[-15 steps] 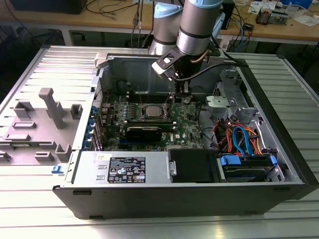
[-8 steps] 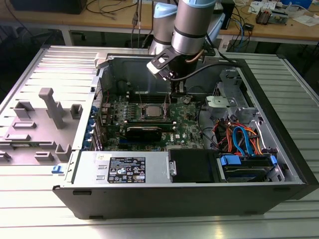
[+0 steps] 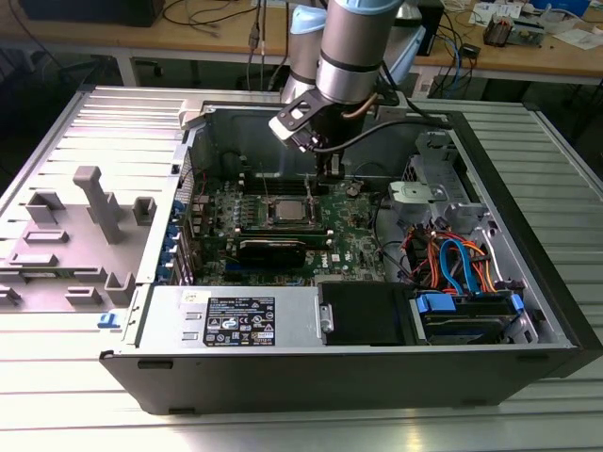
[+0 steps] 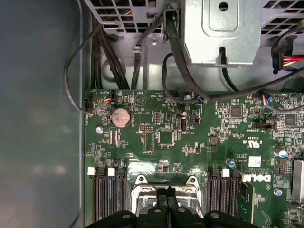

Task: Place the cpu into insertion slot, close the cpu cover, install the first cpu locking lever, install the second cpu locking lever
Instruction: 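Close the cpu cover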

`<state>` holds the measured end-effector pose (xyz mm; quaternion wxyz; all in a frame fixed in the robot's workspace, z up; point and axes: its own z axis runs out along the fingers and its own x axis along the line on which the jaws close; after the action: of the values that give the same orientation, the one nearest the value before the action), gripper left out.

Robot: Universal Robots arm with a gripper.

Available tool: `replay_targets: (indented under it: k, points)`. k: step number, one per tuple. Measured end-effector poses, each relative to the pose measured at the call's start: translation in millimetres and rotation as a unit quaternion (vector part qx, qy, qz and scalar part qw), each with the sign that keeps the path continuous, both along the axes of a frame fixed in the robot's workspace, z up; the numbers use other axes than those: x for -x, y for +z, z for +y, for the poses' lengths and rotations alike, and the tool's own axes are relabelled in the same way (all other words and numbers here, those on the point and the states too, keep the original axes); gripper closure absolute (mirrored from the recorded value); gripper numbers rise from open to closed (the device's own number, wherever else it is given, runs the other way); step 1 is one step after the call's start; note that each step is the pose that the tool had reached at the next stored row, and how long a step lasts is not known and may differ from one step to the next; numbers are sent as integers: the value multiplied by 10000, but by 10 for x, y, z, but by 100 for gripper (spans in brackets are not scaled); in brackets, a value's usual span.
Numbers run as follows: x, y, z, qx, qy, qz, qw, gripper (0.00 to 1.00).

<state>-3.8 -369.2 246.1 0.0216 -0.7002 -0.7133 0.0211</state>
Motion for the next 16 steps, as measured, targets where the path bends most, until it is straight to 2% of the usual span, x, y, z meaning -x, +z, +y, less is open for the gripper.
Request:
replay_targets:
  k: [9, 13, 16]
  points:
    - [70, -15, 0, -1, 6, 1, 10000, 89]
    - [191, -45, 0, -3, 28, 1, 10000, 89]
    - [355, -115, -1, -3, 66, 1, 10000, 89]
